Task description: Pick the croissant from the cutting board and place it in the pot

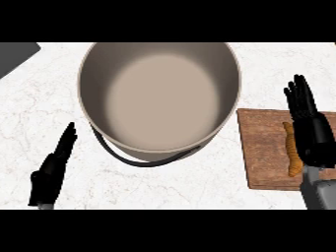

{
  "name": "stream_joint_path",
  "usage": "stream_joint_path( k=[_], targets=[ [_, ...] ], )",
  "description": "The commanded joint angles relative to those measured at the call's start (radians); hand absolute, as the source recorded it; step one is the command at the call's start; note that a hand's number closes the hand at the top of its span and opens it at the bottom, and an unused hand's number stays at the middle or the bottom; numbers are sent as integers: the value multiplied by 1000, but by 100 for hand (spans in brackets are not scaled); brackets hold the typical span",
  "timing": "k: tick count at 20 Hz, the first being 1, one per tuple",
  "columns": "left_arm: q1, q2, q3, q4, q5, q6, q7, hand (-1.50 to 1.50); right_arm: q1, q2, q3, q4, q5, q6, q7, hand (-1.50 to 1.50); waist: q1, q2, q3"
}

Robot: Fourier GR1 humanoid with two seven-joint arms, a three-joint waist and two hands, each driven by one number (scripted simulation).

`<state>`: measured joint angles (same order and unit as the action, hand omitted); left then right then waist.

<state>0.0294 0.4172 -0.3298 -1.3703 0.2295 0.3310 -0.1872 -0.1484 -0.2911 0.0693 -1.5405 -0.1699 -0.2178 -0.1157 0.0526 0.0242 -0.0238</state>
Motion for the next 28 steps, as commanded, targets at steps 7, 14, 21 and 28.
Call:
stream_joint_path(
  k=[7,14,21,28],
  targets=[
    [4,102,104,2,-5,46,52,0,241,-410,-121,163,361,-168,179,150,-94,6,-11],
    [-18,195,151,-67,37,5,232,0,472,-251,-91,-121,625,-557,170,-150,-87,-33,22],
    [-5,165,157,-65,11,-14,191,0,522,-383,-57,-431,774,-232,643,-150,-59,-24,19],
    [-17,155,131,-123,-23,-10,228,0,255,-467,3,-468,704,144,1000,-150,-26,-20,21]
  ],
)
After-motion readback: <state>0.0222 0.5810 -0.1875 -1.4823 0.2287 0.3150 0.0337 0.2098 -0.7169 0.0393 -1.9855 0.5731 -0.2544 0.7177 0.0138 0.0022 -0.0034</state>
